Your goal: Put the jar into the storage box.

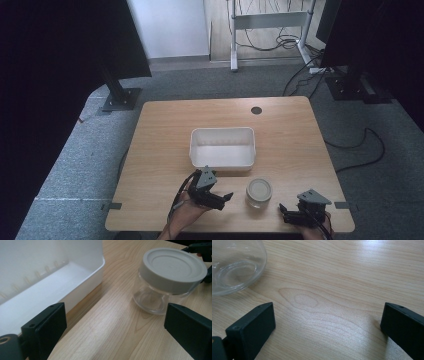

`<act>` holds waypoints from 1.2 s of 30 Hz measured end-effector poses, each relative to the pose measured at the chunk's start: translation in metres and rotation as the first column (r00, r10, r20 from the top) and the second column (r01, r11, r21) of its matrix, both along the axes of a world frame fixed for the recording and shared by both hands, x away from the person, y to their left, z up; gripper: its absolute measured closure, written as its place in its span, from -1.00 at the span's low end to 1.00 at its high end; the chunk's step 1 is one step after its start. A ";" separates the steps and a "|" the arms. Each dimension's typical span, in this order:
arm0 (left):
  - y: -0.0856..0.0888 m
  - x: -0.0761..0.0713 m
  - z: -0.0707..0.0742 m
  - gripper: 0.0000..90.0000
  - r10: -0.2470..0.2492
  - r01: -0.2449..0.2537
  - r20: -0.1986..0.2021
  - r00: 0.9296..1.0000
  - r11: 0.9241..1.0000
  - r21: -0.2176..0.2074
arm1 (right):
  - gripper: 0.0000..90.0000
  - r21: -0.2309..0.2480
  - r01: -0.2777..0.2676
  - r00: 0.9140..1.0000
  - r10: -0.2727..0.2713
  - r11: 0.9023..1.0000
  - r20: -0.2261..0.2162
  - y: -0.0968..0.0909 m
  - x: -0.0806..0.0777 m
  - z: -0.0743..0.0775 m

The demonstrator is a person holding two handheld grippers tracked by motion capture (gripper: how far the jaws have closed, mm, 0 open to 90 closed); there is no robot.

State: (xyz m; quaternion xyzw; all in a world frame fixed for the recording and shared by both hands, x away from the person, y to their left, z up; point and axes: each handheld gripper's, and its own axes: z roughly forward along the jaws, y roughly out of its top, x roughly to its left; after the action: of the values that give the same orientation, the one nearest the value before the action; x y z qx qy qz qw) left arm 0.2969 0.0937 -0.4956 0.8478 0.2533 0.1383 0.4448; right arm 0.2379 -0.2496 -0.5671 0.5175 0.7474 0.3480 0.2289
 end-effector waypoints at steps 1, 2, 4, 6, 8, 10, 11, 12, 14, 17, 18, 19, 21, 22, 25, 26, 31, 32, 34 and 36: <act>-0.002 0.000 0.000 -0.91 -0.003 0.003 -0.001 1.000 1.000 -0.003 | -1.00 0.000 0.000 1.000 0.000 1.000 0.000 0.000 0.000 0.000; -0.004 0.000 -0.001 -0.91 -0.009 0.009 0.000 1.000 1.000 -0.004 | -1.00 0.000 0.000 1.000 0.000 1.000 0.000 0.000 0.000 0.000; -0.008 -0.001 -0.001 -0.91 -0.017 0.017 -0.001 1.000 1.000 -0.003 | -1.00 0.000 0.000 1.000 0.000 1.000 0.000 0.000 0.000 0.000; -0.012 -0.002 -0.002 -0.92 -0.026 0.026 -0.001 1.000 1.000 -0.003 | -1.00 0.000 0.000 1.000 0.000 1.000 0.000 0.000 0.000 0.000; -0.015 -0.003 -0.003 -0.93 -0.032 0.032 -0.002 0.999 0.999 -0.004 | -1.00 0.000 -0.001 1.000 0.001 1.000 0.000 0.000 0.000 0.000; -0.019 -0.004 -0.004 -0.94 -0.036 0.036 -0.003 0.999 0.999 -0.006 | -1.00 0.000 -0.001 1.000 0.001 1.000 0.000 0.000 0.000 0.000; -0.021 -0.004 -0.005 -0.94 -0.039 0.039 -0.004 0.999 0.999 -0.006 | -1.00 0.000 -0.001 1.000 0.001 1.000 0.000 0.000 0.000 0.000; -0.022 -0.005 -0.005 -0.94 -0.042 0.042 -0.005 0.999 0.999 -0.007 | -1.00 0.000 -0.001 1.000 0.001 1.000 0.000 0.000 0.000 0.000; -0.026 -0.005 -0.006 -0.95 -0.048 0.048 -0.006 0.999 0.999 -0.008 | -1.00 0.000 -0.001 1.000 0.001 1.000 0.000 0.000 0.000 0.000; -0.031 -0.006 -0.007 -0.95 -0.060 0.060 -0.004 0.998 0.998 -0.010 | -1.00 0.000 -0.001 1.000 0.001 1.000 0.000 0.000 0.000 0.000; -0.033 -0.007 -0.008 -0.95 -0.063 0.063 -0.004 0.998 0.998 -0.012 | -1.00 0.000 -0.001 1.000 0.001 1.000 0.000 0.000 0.000 0.000; -0.034 -0.007 -0.008 -0.95 -0.068 0.068 -0.005 0.998 0.998 -0.011 | -1.00 0.000 -0.001 1.000 0.001 1.000 0.000 0.000 0.000 0.000; -0.038 -0.008 -0.010 -0.95 -0.075 0.075 -0.006 0.997 0.997 -0.016 | -1.00 0.000 -0.001 1.000 0.001 1.000 -0.001 0.000 0.000 0.000; -0.040 -0.008 -0.010 -0.95 -0.078 0.078 -0.005 0.997 0.997 -0.016 | -1.00 0.000 -0.001 1.000 0.001 1.000 -0.001 0.000 0.000 0.000; -0.045 -0.009 -0.012 -0.95 -0.087 0.087 -0.008 0.996 0.996 -0.019 | -1.00 0.000 -0.001 1.000 0.001 1.000 -0.001 0.000 0.000 0.000; -0.047 -0.009 -0.013 -0.95 -0.090 0.090 -0.009 0.996 0.996 -0.021 | -1.00 -0.001 -0.001 1.000 0.001 1.000 -0.001 0.000 0.000 0.000; -0.055 -0.010 -0.017 -0.95 -0.114 0.114 -0.017 0.993 0.993 -0.024 | -1.00 0.000 -0.001 1.000 0.001 1.000 -0.002 0.000 0.000 0.000; -0.057 -0.011 -0.017 -0.95 -0.115 0.115 -0.017 0.993 0.993 -0.023 | -1.00 0.000 -0.001 1.000 0.001 1.000 -0.002 0.000 0.000 0.000; -0.060 -0.011 -0.019 -0.95 -0.119 0.118 -0.019 0.993 0.993 -0.022 | -1.00 0.000 -0.002 1.000 0.002 1.000 -0.002 0.000 0.000 0.000; -0.062 -0.011 -0.021 -0.95 -0.121 0.121 -0.019 0.992 0.992 -0.020 | -1.00 0.000 -0.002 1.000 0.002 1.000 -0.003 0.000 0.000 0.000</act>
State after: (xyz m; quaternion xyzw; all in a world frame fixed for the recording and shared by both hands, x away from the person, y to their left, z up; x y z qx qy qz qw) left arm 0.2861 0.0312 -0.5163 0.8586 0.2074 0.1001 0.4579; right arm 0.2382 -0.2493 -0.5669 0.5172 0.7482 0.3475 0.2277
